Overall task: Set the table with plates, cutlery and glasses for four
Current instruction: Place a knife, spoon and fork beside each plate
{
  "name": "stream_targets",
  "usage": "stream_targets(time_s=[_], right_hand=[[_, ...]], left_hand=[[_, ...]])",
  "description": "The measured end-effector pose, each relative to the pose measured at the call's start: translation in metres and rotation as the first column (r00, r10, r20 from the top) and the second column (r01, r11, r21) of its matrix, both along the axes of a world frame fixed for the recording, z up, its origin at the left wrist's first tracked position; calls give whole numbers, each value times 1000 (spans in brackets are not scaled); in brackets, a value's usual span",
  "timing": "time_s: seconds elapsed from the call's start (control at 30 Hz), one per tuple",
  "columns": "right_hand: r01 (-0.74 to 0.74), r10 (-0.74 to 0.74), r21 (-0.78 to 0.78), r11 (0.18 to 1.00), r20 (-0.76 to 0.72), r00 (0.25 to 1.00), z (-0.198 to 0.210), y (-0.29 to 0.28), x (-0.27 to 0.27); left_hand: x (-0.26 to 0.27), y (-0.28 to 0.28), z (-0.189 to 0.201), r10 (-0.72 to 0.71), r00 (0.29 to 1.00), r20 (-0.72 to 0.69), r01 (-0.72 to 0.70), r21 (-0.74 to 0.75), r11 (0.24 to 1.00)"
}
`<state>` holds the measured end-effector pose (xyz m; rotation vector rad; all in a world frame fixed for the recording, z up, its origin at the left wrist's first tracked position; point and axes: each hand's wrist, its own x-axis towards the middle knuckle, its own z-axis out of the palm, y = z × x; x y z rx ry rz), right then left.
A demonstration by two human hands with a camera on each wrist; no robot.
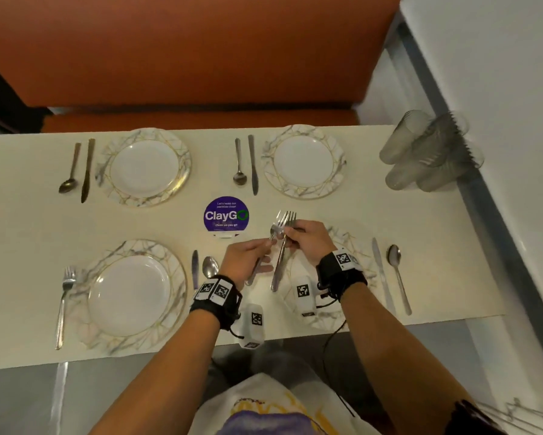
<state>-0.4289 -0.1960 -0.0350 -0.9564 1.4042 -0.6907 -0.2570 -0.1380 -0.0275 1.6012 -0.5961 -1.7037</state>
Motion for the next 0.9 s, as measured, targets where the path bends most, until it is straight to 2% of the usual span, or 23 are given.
stream_targets(time_s=[0.13,0.23,0.43,0.9], right_hand=[[-20,21,24,1000,-31,999,-9,-4,-15],[-27,28,45,999,-21,999,-10,-2,-20],[-31,31,24,999,-29,999,-15,9,-28],[-15,15,-1,1000,-51,999,-11,30,-30]], left_hand=[[-6,12,-17,59,993,99,-64,53,997],[-4,21,-31,57,970,235,-86,114,990],[-6,33,-44,-92,928,361,28,179,983],[-12,45,-36,-113,898,424,67,121,990]])
